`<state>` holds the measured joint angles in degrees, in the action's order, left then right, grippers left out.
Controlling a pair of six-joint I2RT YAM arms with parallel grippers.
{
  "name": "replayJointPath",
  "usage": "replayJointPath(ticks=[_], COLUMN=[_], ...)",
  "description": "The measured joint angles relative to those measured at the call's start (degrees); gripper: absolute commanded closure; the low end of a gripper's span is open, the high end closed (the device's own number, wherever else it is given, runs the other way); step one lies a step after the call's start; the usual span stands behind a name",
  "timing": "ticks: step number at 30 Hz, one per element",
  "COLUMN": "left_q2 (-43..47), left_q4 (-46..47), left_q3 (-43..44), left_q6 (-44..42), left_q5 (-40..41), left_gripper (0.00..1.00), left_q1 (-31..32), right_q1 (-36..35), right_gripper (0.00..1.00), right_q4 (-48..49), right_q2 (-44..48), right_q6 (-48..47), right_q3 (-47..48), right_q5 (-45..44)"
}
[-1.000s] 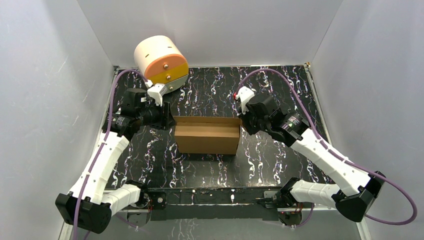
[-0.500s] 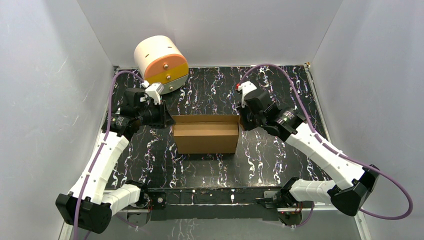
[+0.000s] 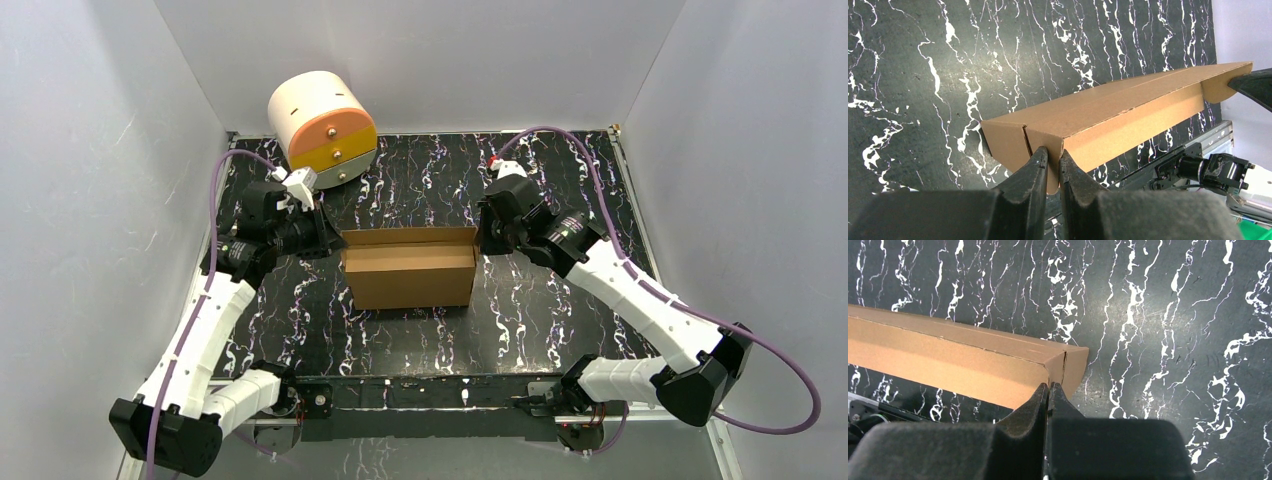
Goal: Fold the paper box
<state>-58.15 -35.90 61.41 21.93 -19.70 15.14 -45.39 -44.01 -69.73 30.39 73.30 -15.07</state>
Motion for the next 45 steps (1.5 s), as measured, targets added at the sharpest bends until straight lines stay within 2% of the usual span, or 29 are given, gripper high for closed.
replayJointPath(ticks=[9,37,45], left_q2=[0.6,4.4,9.4], left_q4=[1.0,4.3,8.1], left_q3=[-0.9,-5.0,-9.9], left_q6=[0.9,4.0,3.8], left_q5=[0.5,1.3,1.6], left_gripper=[0.91,0.91,0.91], left_q1=[0.0,0.3,0.8], right_q1=[0.0,0.0,-0.3], right_gripper=[1.00,1.00,1.00], right_q4=[0.0,6.4,12.2], right_q2=[-0.2,3.1,7.5], right_q6=[4.3,6.0,4.7], right_q3=[0.1,-5.9,-12.0], right_q5=[-0.7,-1.7,-1.2])
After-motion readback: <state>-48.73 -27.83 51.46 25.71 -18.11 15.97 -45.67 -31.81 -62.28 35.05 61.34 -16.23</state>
